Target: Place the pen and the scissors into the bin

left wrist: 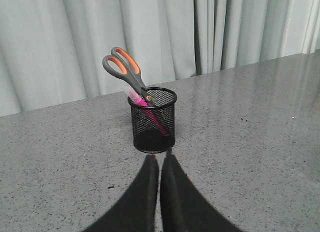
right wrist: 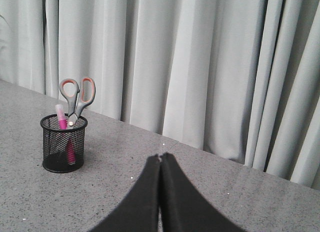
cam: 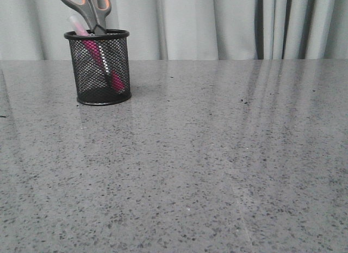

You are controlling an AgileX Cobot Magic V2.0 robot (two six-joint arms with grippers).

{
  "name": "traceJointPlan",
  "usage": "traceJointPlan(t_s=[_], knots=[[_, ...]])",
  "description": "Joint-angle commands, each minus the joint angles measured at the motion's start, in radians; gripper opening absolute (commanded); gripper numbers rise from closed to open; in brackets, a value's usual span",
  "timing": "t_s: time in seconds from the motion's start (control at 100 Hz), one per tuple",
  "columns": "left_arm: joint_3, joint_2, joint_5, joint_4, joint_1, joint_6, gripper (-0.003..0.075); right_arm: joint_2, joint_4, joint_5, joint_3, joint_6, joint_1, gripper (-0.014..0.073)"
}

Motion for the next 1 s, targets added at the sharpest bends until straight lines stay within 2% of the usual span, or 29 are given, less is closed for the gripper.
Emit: traceJointPlan(t_s=[0.0, 0.21, 0.33, 0.38, 0.45, 0.53, 0.61, 0.75, 0.99], knots=[[-0.021, -0.03, -0.08, -0.002, -0.005, -0.01, -0.0019, 0.012, -0.031, -0.059, -0.024, -0.007, 0.002, -0.0071], [0.02, -0.03, -0.092, -0.034, -0.005, -0.006, -0.0019, 0.012, -0.031, -0.059, -0.024, -0.007, 0.002, -0.0071], [0.135, -0.03, -0.282, 0.067, 0.015, 0.045, -0.0019, 0.012, -0.031, -0.059, -0.024, -0.007, 0.002, -0.0071], [0.21, -0.03, -0.407, 0.078, 0.04, 0.047, -0.0019, 0.012, -0.031, -0.059, -0.024, -0.007, 0.002, -0.0071], [0.328, -0.03, -0.56, 0.054, 0.089, 0.047, -0.0019, 0.012, -0.031, -0.059, -0.024, -0.007, 0.002, -0.0071], [0.433, -0.03, -0.65, -0.028, 0.157, 0.047, -0.0019, 0.012, -0.031, -0.059, -0.024, -0.007, 0.002, -0.0071], [0.508, -0.03, -0.657, -0.113, 0.241, 0.047, -0.0019, 0.012, -0.031, -0.059, -0.024, -0.007, 0.002, -0.0071], [0.577, -0.03, -0.648, -0.124, 0.344, 0.047, -0.0019, 0.012, -0.031, -0.059, -0.024, -0.007, 0.002, -0.0071], [0.575, -0.03, -0.413, -0.119, 0.403, 0.047, -0.0019, 0.012, -0.031, -0.059, -0.024, -0.007, 0.002, -0.0071]])
